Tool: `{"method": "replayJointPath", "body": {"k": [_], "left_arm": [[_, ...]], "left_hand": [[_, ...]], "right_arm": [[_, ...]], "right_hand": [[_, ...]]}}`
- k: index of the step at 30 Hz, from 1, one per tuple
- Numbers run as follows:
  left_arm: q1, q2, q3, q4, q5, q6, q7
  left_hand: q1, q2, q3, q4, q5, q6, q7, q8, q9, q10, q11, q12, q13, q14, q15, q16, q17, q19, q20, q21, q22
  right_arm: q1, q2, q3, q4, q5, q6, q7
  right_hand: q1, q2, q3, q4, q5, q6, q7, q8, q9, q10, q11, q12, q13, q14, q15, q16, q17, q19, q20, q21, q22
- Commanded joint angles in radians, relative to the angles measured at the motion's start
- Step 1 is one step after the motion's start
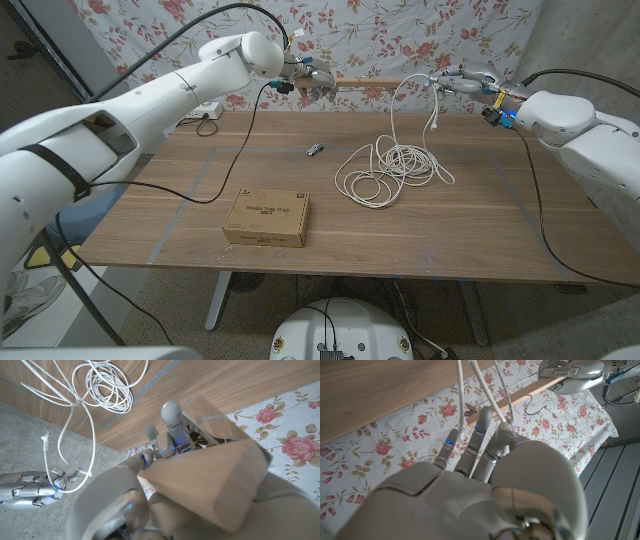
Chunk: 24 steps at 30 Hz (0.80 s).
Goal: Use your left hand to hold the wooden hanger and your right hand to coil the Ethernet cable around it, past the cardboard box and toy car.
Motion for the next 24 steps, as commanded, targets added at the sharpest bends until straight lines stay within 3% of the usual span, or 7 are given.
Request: {"method": "replayJointPath", "body": {"k": [1,4,6,8,10,16,24], "left_arm": [[0.006,0.013,-0.013,-0.027,0.005,0.004,-0.004],[0.009,0.016,-0.016,-0.031,0.005,0.004,-0.001],[0.01,0.017,-0.017,-0.034,0.005,0.004,-0.001],[0.013,0.017,-0.019,-0.035,0.005,0.002,0.004],[0.016,0.018,-0.022,-0.036,0.002,-0.002,0.007],[0.023,0.012,-0.026,-0.027,-0.004,-0.021,0.018],[0.026,0.005,-0.03,-0.024,-0.006,-0.036,0.03]], "left_hand": [[-0.01,0.002,0.008,-0.002,-0.001,-0.001,0.002,0.008,0.0,0.007,-0.004,0.006,0.004,0.02,-0.001,0.001,-0.01,-0.002,-0.001,-0.002,-0.003],[-0.011,0.001,0.008,-0.003,-0.001,-0.004,0.0,0.012,0.005,0.008,-0.005,0.006,0.004,0.019,-0.001,0.0,-0.014,-0.004,-0.001,-0.003,-0.007],[-0.011,0.001,0.009,-0.003,-0.001,-0.002,0.001,0.01,0.0,0.007,-0.007,0.006,0.004,0.021,0.0,0.002,-0.016,-0.005,-0.001,-0.002,-0.008],[-0.011,0.001,0.009,-0.003,-0.001,-0.001,0.0,0.01,-0.001,0.006,-0.007,0.005,0.004,0.02,-0.001,0.006,-0.01,-0.005,0.0,-0.002,-0.008],[-0.011,0.001,0.01,-0.003,-0.001,-0.001,-0.001,0.01,-0.003,0.005,-0.008,0.005,0.005,0.017,-0.001,0.006,-0.012,-0.005,0.001,-0.002,-0.011],[-0.012,0.001,0.011,-0.003,-0.001,-0.002,0.001,0.012,-0.003,0.004,-0.005,0.005,0.005,0.009,-0.006,0.005,-0.012,-0.012,0.003,-0.001,-0.011],[-0.013,0.0,0.013,-0.004,-0.001,-0.002,0.002,0.011,-0.008,0.002,-0.005,0.005,0.004,0.008,0.0,-0.001,-0.026,-0.016,0.006,0.001,-0.011]], "right_arm": [[0.012,-0.072,-0.011,-0.124,-0.126,-0.268,-0.105],[-0.006,-0.054,0.001,-0.112,-0.123,-0.237,-0.118],[-0.03,-0.026,0.02,-0.101,-0.112,-0.202,-0.146],[-0.055,0.029,0.044,-0.051,-0.062,-0.1,-0.135],[-0.046,0.088,0.047,0.033,0.018,0.017,-0.045],[0.033,0.207,-0.002,0.207,0.19,0.177,0.215],[0.119,0.285,-0.061,0.311,0.271,0.235,0.392]], "right_hand": [[-0.064,-0.01,0.036,0.019,-0.007,0.012,-0.043,0.054,-0.021,-0.02,-0.01,-0.022,-0.057,-0.142,-0.148,-0.257,-0.176,-0.319,0.005,-0.163,-0.007],[-0.084,-0.018,0.033,0.011,-0.01,0.012,-0.051,0.064,-0.037,-0.011,-0.007,-0.035,-0.095,-0.207,-0.139,-0.341,-0.239,-0.36,0.003,-0.237,-0.008],[-0.101,-0.003,0.038,0.011,-0.01,0.011,-0.049,0.08,-0.04,-0.006,0.0,-0.084,-0.196,-0.15,-0.141,-0.358,-0.282,-0.342,-0.009,-0.282,-0.005],[-0.084,0.013,0.042,-0.025,-0.011,0.003,-0.051,0.103,-0.04,-0.005,-0.009,-0.089,-0.241,0.089,-0.158,-0.23,-0.211,-0.186,-0.051,-0.256,0.007],[-0.03,0.019,0.035,-0.08,-0.014,-0.028,-0.05,0.131,-0.016,-0.116,-0.008,-0.169,-0.348,0.263,-0.168,-0.038,0.025,0.077,-0.152,-0.16,0.029],[-0.01,0.023,0.025,-0.065,-0.018,-0.089,-0.023,0.15,0.021,-0.19,-0.008,-0.152,-0.189,0.327,-0.159,0.316,0.448,0.401,-0.196,0.11,0.096],[-0.007,0.016,0.033,-0.055,-0.021,-0.138,0.005,0.153,0.052,-0.197,-0.004,-0.15,-0.147,0.349,-0.157,0.403,0.446,0.505,-0.23,0.19,0.089]]}}
